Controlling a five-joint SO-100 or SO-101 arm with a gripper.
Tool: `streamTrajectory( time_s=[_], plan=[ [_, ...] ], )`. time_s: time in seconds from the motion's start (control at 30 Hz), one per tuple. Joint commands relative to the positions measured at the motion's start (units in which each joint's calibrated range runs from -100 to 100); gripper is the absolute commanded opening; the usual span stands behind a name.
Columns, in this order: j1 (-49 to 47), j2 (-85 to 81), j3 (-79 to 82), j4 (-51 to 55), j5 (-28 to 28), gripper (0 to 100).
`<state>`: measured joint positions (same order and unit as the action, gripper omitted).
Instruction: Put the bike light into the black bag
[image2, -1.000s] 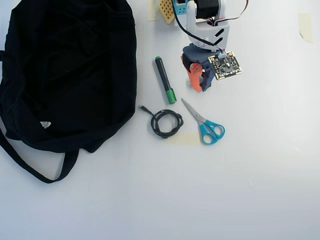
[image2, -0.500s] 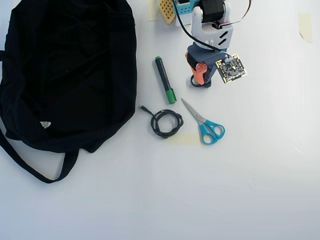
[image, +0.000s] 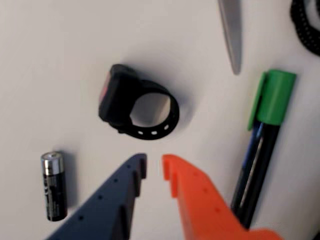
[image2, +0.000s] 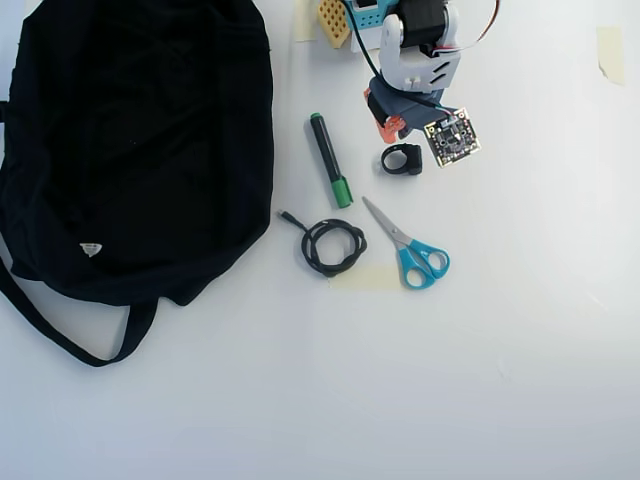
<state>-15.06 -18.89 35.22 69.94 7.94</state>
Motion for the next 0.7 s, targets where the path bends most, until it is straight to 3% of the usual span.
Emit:
streamTrajectory(
  time_s=[0.0, 0.17, 0.37, 0.67],
  plan=[
    [0.10, -0.20, -0.54, 0.08, 0.35, 11],
    [0.25, -0.12, -0.18, -0.09, 0.40, 12],
    [0.25, -0.03, -0.18, -0.18, 1.08, 22],
    [0.93, 6.36, -0.27, -6.72, 3.08, 25]
  ],
)
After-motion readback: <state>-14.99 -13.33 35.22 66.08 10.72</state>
